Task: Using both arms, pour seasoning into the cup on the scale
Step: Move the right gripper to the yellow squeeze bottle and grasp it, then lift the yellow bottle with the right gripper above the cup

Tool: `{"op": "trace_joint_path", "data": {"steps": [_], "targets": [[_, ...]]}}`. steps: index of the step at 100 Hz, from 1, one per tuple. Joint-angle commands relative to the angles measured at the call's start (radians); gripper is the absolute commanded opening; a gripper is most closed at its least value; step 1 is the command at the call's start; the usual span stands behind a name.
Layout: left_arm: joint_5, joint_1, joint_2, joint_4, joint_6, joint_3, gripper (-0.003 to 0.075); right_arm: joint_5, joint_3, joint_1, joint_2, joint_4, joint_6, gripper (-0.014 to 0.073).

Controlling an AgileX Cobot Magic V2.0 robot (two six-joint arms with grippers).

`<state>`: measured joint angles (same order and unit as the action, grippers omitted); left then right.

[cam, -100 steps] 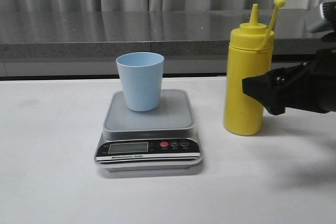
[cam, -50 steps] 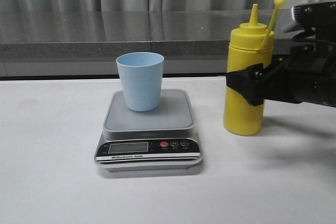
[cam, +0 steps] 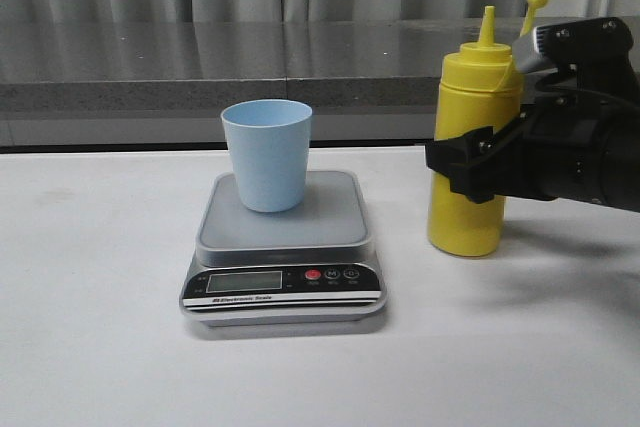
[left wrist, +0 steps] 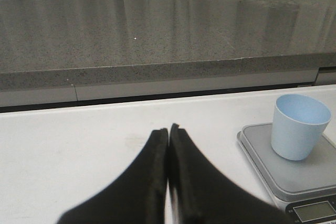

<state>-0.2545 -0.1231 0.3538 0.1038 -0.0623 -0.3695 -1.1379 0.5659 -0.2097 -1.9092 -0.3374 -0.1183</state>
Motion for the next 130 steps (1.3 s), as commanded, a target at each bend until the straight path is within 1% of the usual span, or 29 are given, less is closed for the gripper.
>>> {"op": "trace_joint_path", "data": {"steps": [1,9,19,26,41,53,65,74,81,93,110,130], "targets": [[0.087,0.001,0.004,0.003,0.006,-0.028,-0.002,-0.095,0.019,-0.001,0.036,-0.01,0.0,0.0393],[0.087,0.001,0.004,0.003,0.006,-0.028,-0.002,-0.096,0.019,-0.001,0.036,-0.015,0.0,0.0309],[0.087,0.001,0.004,0.003,0.006,-0.028,-0.002,-0.126,0.019,-0.001,0.036,-0.015,0.0,0.0266],[0.087,0.001,0.004,0.003,0.006,-0.028,-0.002,-0.167,0.018,-0.001,0.036,-0.015,0.0,0.0265],[0.087,0.001,0.004,0.003,0.006,-0.028,-0.002,-0.166,0.019,-0.001,0.043,-0.014,0.0,0.0265],[0.087,0.001,0.004,0.003,0.006,-0.028,-0.002,-0.141,0.019,-0.001,0.06,-0.021,0.002,0.0265],[0.087,0.001,0.004,0.003,0.006,-0.028,-0.002,-0.098,0.019,-0.001,0.1,-0.04,0.056,0.0265],[0.087,0.001,0.004,0.003,0.006,-0.028,-0.002,-0.025,0.022,-0.001,0.147,-0.045,0.118,0.0265],[0.087,0.001,0.004,0.003,0.006,-0.028,-0.002,0.054,0.037,-0.001,0.184,-0.065,0.142,0.0265],[0.087,0.001,0.004,0.003,0.006,-0.028,-0.002,0.199,0.086,-0.003,0.24,-0.15,0.147,0.0265],[0.087,0.001,0.004,0.003,0.006,-0.028,-0.002,0.467,0.183,-0.036,0.3,-0.247,0.149,0.0265],[0.087,0.001,0.004,0.003,0.006,-0.028,-0.002,0.774,0.33,-0.122,0.308,-0.358,0.149,0.0265]]}}
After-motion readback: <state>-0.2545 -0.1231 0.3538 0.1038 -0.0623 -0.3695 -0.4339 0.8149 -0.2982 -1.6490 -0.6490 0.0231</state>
